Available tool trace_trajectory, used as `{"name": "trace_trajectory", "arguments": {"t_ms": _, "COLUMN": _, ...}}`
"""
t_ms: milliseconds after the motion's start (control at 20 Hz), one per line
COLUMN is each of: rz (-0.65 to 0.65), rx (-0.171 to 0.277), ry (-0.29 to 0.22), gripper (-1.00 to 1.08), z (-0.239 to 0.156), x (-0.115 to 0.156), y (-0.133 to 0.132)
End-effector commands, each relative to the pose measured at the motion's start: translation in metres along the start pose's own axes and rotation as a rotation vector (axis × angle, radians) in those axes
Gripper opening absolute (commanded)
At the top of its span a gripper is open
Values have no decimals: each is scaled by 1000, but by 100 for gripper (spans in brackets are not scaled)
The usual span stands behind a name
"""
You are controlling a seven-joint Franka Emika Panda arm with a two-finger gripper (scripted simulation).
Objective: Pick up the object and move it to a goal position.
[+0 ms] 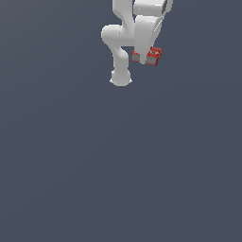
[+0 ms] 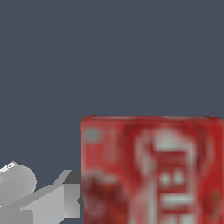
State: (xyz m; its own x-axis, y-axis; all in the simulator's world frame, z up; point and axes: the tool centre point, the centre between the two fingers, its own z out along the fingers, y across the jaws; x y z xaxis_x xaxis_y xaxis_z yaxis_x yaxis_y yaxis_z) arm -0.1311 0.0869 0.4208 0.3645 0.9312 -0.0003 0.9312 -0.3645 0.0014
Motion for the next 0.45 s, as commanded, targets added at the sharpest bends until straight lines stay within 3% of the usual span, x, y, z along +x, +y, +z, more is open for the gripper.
{"name": "trace_trajectory", "arguments": {"t_ms": 0, "rz": 1, "rx": 1, "ry": 0, "gripper": -100, "z": -12, "x": 3, "y": -6}}
{"name": "trace_trajectory", "arguments": {"t_ms": 400, "rz": 2, "rx": 1, "ry": 0, "gripper": -100, "z": -29, "x": 7, "y": -13}}
